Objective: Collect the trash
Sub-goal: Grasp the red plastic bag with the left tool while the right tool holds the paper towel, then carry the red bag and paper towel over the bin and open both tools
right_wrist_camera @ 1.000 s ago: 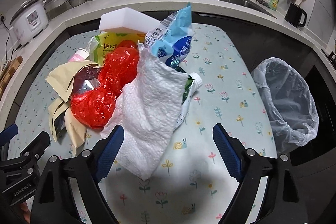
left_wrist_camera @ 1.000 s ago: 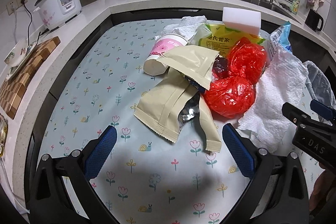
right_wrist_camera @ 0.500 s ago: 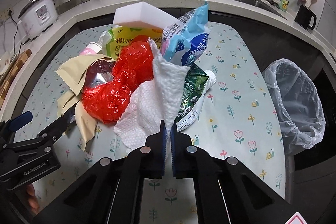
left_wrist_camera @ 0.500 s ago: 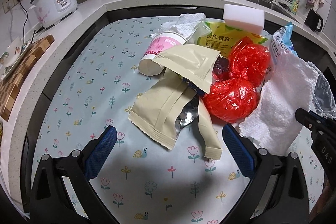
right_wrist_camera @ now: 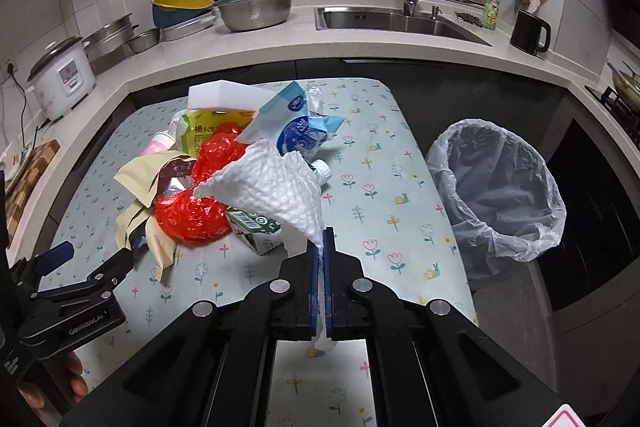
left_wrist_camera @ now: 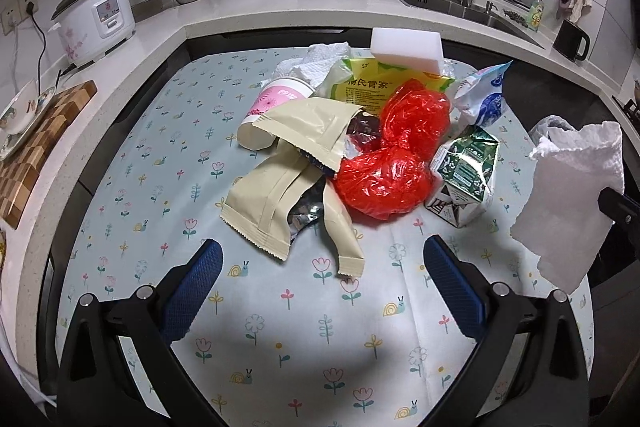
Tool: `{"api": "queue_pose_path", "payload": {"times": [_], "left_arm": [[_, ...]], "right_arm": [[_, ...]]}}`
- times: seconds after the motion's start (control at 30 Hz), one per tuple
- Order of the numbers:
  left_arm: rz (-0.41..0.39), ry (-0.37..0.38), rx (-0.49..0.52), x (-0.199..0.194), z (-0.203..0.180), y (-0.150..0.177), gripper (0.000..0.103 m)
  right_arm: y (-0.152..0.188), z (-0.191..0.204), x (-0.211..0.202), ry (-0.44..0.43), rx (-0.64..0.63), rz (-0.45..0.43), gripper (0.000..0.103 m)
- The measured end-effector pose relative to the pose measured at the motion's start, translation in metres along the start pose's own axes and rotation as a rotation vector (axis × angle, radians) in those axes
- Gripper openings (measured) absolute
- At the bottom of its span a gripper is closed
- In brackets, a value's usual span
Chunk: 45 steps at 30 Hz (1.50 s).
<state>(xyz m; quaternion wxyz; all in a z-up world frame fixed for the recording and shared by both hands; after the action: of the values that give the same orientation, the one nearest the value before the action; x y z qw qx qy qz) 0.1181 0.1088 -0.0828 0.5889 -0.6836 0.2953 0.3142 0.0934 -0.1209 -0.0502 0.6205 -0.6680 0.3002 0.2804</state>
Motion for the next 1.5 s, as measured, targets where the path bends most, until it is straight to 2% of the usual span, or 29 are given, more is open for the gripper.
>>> {"api": "queue_pose_path", "payload": {"times": [0.33, 0.63, 0.8, 0.87, 0.97, 1.03, 1.07, 1.23, 1.5], "left_arm": [[0.001, 0.042, 0.055, 0.021, -0.035, -0.016, 0.096], [0.014, 0.061, 0.057, 0.061, -0.065, -0.043, 0.094], [0.057, 0.068, 0.059, 0.092, -0.075, -0.050, 0.081], [0.080, 0.078, 0.056, 0.103, -0.077, -0.051, 0.064], [0.107, 0.099, 0.043, 0.110, -0.078, -0.050, 0.047], [0.100, 0.113, 0.038, 0.107, -0.079, -0.051, 0.033], [0.093, 0.113, 0.041, 0.105, -0.079, -0.051, 0.030], [0.060, 0.143, 0.034, 0.083, -0.079, -0.056, 0.027], [-0.020, 0.186, 0.038, 0.026, -0.084, -0.067, 0.026]], "right_arm": [[0.005, -0.031, 0.010, -0.008, 0.095, 0.022, 0.002], [-0.016, -0.036, 0.039, -0.023, 0.119, 0.018, 0.002], [-0.025, -0.035, 0.057, -0.034, 0.125, 0.025, 0.002], [-0.026, -0.035, 0.061, -0.037, 0.125, 0.027, 0.002], [-0.027, -0.034, 0.065, -0.040, 0.123, 0.032, 0.002], [-0.027, -0.035, 0.064, -0.037, 0.122, 0.031, 0.002], [-0.027, -0.035, 0.063, -0.036, 0.124, 0.029, 0.002], [-0.029, -0.037, 0.050, -0.033, 0.126, 0.007, 0.002], [-0.037, -0.050, 0.011, -0.017, 0.145, -0.067, 0.002]]}}
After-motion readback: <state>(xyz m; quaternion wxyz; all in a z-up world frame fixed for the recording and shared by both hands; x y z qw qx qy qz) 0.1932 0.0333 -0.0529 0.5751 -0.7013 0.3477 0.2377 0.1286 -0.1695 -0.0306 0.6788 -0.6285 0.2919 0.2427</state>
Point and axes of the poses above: each gripper's, at about its wrist camera, not at the fingertips, and x roughly the way its jaws point, z to its left, y to its underside, the point moved 8 cm from there along x, roughly the way its jaws point, and after that the axes turned 10 degrees about -x, right-handed, at the moved point
